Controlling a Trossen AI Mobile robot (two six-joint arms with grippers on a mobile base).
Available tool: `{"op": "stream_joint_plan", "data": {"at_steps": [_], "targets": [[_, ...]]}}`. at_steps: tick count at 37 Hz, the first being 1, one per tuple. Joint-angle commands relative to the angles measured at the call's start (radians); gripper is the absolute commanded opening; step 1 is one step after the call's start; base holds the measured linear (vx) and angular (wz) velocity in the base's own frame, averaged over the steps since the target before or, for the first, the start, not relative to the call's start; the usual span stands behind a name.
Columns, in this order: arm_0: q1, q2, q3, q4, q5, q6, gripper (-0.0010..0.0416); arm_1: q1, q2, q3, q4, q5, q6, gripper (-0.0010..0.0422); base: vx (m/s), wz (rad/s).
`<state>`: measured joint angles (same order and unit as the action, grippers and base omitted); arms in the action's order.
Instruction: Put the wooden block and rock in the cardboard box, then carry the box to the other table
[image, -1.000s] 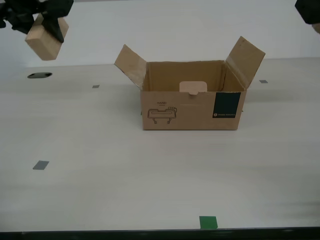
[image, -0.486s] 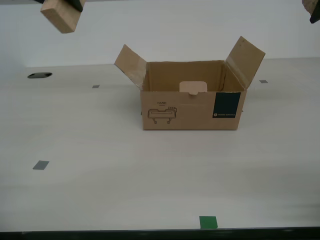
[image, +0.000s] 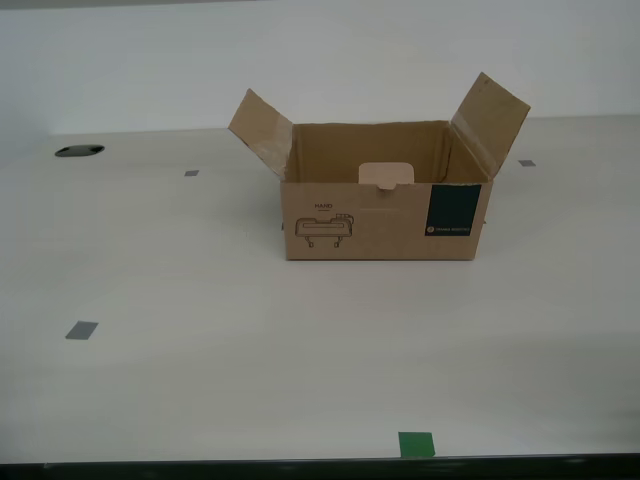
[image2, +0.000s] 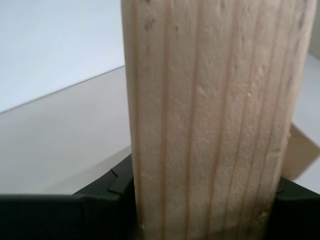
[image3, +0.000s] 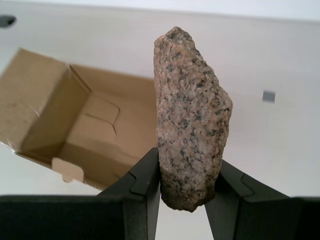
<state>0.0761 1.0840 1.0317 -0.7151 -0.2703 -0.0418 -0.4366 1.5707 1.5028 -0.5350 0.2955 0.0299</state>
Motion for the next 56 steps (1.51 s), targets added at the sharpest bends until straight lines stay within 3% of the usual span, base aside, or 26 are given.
{"op": "stream_joint_plan", "data": {"at_steps": [1,6,11,15,20,25,28,34,40,45,56], "targets": [[0.003,-0.014,0.035,0.003,-0.025,-0.004,-0.0001,-0.027,-0.001,0.001,0.036,0.067,0.045,0.0000,0.000,0.000],[0.005,-0.030,0.067,0.003,-0.073,-0.011,-0.0001,-0.049,0.001,0.001,0.067,0.112,0.071,0.0000,0.000,0.000],[0.006,-0.047,0.074,0.003,-0.106,-0.012,-0.0001,-0.064,0.001,0.001,0.074,0.118,0.087,0.0000,0.000,0.000],[0.010,-0.053,0.074,0.004,-0.107,-0.013,-0.0001,-0.077,0.008,0.001,0.081,0.126,0.122,0.0000,0.000,0.000],[0.012,-0.055,0.066,0.005,-0.122,-0.016,-0.0001,-0.095,0.028,0.000,0.089,0.180,0.148,0.0000,0.000,0.000],[0.013,-0.055,0.065,0.011,-0.131,-0.020,-0.0001,-0.105,0.062,-0.001,0.103,0.182,0.159,0.0000,0.000,0.000],[0.017,-0.055,0.065,0.022,-0.138,-0.022,-0.0001,-0.108,0.092,-0.002,0.110,0.203,0.176,0.0000,0.000,0.000],[0.019,-0.055,0.047,0.079,-0.230,-0.021,-0.0001,-0.109,0.162,-0.002,0.122,0.277,0.201,0.0000,0.000,0.000],[0.024,-0.053,-0.004,0.132,-0.234,-0.021,-0.0001,-0.109,0.217,-0.015,0.143,0.328,0.243,0.0000,0.000,0.000],[0.034,-0.048,-0.067,0.189,-0.235,-0.014,-0.0001,-0.109,0.226,-0.057,0.182,0.334,0.286,0.0000,0.000,0.000],[0.134,0.030,-0.178,0.351,-0.233,0.043,-0.0001,-0.109,0.224,-0.174,0.295,0.334,0.296,0.0000,0.000,0.000]]}}
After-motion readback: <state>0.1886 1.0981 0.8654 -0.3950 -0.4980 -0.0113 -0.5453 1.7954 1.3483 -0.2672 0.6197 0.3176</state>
